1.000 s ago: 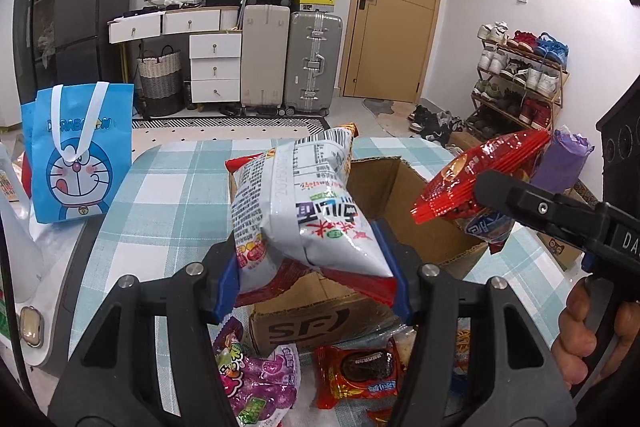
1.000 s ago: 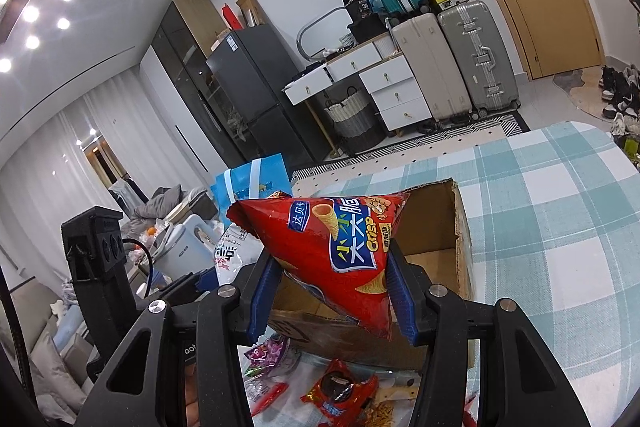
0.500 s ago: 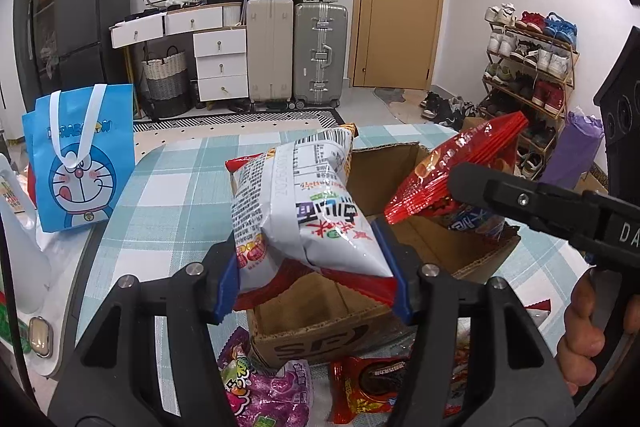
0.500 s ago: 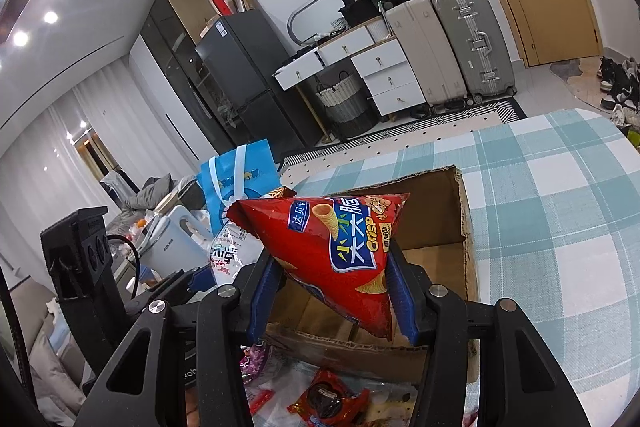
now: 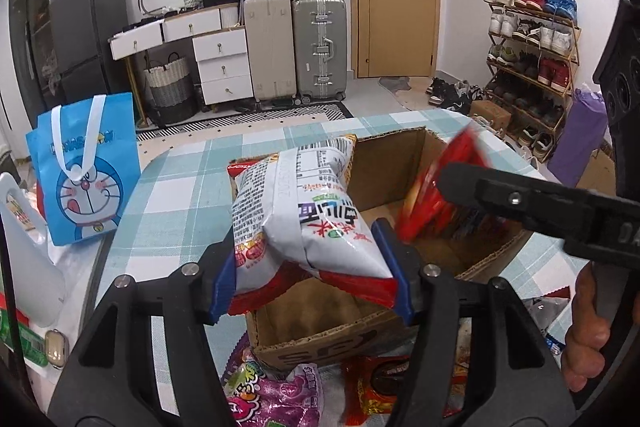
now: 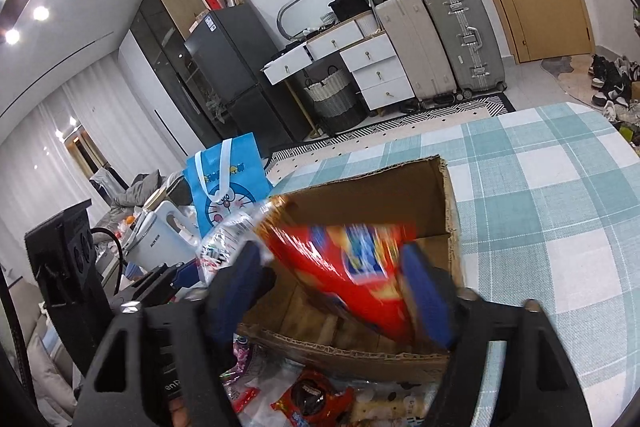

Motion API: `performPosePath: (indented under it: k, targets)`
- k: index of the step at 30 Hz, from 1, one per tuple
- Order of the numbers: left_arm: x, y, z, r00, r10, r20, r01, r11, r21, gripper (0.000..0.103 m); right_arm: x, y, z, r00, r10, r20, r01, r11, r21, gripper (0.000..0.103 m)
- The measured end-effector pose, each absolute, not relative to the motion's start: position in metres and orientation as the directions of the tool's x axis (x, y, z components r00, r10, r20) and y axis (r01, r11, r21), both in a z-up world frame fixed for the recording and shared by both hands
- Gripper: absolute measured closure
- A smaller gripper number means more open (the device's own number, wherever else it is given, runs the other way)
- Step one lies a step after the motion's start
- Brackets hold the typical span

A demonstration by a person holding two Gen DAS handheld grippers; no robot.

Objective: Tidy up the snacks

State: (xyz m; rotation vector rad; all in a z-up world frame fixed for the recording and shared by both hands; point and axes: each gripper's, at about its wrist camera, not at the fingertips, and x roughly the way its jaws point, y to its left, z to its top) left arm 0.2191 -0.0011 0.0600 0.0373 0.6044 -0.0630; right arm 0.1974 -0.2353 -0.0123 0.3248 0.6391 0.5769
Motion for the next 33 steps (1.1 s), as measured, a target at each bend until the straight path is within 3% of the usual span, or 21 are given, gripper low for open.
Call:
performPosePath:
  k: [4, 8, 12, 33]
  targets:
    - [0.209, 0.007, 0.063, 0.823, -0.071, -0.563, 0.08, 0.997, -0.009, 0.021, 0.185, -0.246, -0.007, 0.675, 0.583, -0.452, -0.403, 0.805, 0.436, 0.003]
    - [0.193, 0.016, 0.067, 0.823, -0.087, -0.561, 0.082, 0.996, -0.034, 0.017, 0.175, -0.26, -0.009, 0.688, 0.563, -0.458, -0.372, 0.816, 0.443, 0.001]
    - [0.174, 0.026, 0.067, 0.814, -0.099, -0.572, 0.078, 0.995, -0.061, 0.0, 0.166, -0.272, -0.014, 0.683, 0.552, -0.478, -0.345, 0.821, 0.455, 0.001]
    - [0.09, 0.041, 0.044, 0.817, -0.06, -0.573, 0.045, 0.998, -0.04, 0.0, 0.088, -0.283, -0.029, 0.714, 0.475, -0.514, -0.365, 0.879, 0.306, 0.0]
